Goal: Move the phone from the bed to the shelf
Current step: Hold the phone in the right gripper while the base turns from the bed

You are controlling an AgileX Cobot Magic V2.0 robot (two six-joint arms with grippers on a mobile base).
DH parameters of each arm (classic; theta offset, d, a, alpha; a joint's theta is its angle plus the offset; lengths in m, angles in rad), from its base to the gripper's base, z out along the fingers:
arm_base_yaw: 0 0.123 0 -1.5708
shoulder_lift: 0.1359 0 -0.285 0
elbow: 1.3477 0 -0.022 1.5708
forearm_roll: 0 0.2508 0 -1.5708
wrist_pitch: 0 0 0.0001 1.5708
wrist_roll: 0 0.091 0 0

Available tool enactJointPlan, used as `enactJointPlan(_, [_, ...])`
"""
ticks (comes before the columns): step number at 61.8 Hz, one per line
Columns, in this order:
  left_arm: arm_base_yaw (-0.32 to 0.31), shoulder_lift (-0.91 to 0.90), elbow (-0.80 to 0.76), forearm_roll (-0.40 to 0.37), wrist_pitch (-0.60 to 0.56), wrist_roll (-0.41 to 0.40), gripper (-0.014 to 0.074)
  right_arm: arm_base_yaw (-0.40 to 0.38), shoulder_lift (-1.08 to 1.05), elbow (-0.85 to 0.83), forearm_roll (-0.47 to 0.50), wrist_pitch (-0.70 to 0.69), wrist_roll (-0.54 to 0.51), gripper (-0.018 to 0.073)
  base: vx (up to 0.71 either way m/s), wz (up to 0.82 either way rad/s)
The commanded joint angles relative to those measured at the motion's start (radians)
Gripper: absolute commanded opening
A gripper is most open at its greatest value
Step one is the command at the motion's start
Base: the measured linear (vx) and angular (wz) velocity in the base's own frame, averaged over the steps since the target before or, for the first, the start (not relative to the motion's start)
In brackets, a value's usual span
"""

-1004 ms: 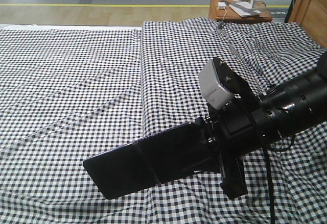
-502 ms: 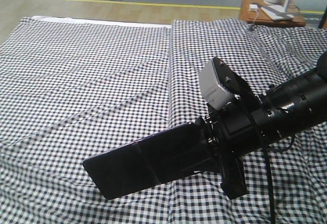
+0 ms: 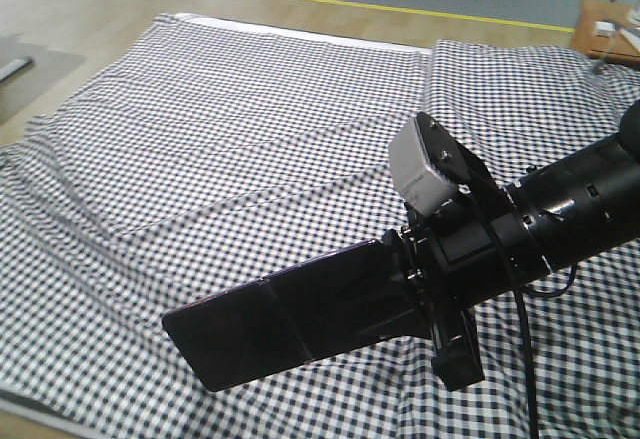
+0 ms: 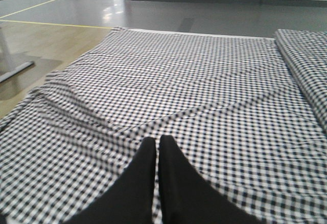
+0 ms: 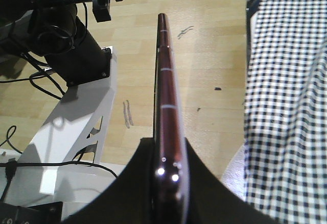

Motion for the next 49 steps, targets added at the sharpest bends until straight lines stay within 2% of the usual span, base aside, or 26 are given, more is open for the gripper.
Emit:
enactJointPlan(1, [-0.001, -0.005, 0.002, -0.01, -0.073, -0.004, 0.0001, -0.002, -0.033, -0.026, 0.086, 0.082, -0.011, -0.0001, -0.1, 0.4])
enactJointPlan(49, [-0.001, -0.005, 0.002, -0.01, -0.073, -0.004, 0.0001, -0.002, -0.033, -0.026, 0.086, 0.082, -0.011, -0.0001, -0.1, 0.4])
